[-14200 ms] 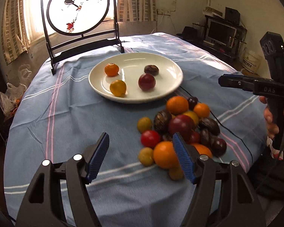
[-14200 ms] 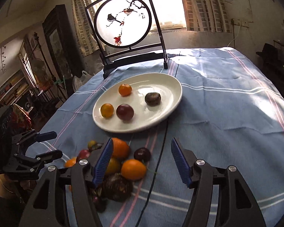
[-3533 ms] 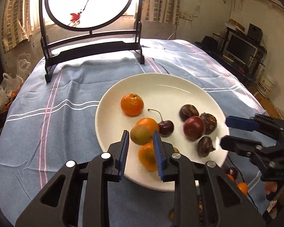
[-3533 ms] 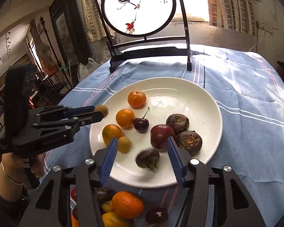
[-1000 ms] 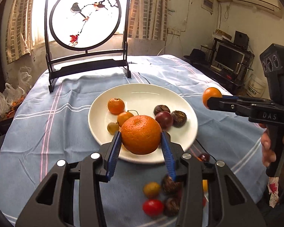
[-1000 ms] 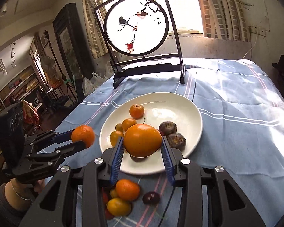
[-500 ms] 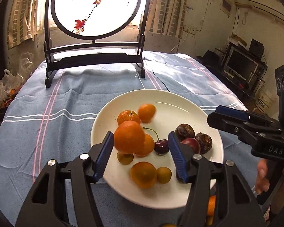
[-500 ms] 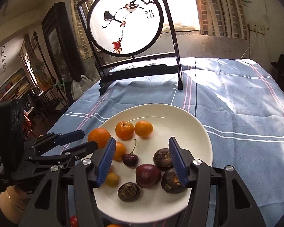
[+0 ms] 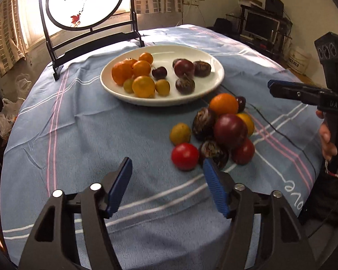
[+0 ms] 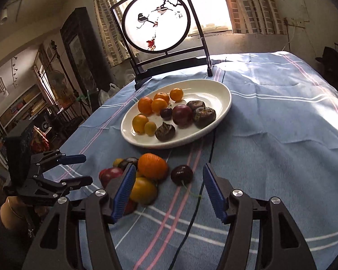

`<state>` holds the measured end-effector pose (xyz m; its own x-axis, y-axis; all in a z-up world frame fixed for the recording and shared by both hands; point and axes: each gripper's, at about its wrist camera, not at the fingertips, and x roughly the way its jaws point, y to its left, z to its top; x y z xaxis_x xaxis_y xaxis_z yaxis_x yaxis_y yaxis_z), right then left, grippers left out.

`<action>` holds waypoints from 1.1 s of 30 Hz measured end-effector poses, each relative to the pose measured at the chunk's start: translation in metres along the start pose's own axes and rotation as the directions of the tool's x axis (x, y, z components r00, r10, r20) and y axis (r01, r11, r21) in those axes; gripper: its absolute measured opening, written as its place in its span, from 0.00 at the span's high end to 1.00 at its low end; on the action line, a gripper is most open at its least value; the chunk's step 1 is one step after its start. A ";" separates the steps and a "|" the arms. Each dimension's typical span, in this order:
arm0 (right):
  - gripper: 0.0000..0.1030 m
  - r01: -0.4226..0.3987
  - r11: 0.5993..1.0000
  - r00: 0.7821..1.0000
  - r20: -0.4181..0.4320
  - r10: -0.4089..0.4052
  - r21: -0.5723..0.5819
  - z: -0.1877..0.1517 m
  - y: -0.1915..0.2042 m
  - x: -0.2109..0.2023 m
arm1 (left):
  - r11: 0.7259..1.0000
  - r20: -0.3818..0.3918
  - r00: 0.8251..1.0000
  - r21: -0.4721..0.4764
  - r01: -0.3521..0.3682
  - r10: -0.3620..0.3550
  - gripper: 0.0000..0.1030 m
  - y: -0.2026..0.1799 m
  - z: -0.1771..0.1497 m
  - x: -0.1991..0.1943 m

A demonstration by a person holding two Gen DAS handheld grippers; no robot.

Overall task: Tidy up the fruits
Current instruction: 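Grasp a red tomato with the left tool while the right tool grasps a dark red cherry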

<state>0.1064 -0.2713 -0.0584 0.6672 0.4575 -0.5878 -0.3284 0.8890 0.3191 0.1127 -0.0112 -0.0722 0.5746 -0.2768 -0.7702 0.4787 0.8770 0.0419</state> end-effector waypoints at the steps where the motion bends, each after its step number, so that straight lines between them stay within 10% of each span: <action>1: 0.40 -0.005 1.000 1.000 -0.006 0.005 0.006 -0.004 -0.001 0.001 | 1.000 -0.017 1.000 0.003 -0.001 0.001 0.57 -0.001 -0.001 0.004; 25: 0.40 -0.046 0.999 0.999 -0.019 0.046 0.011 -0.008 -0.002 0.004 | 0.988 -0.043 0.990 -0.091 0.127 -0.131 0.71 0.015 0.012 0.038; 33: 0.40 0.097 0.995 0.988 -0.116 -0.099 -0.022 -0.001 0.003 0.028 | 0.997 -0.028 0.997 -0.051 0.065 -0.066 0.72 0.008 0.011 0.035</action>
<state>0.1239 -0.2555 -0.0745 0.6146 0.3667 -0.6984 -0.2767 0.9293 0.2445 0.1438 -0.0187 -0.0916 0.5228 -0.3229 -0.7889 0.4804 0.8761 -0.0403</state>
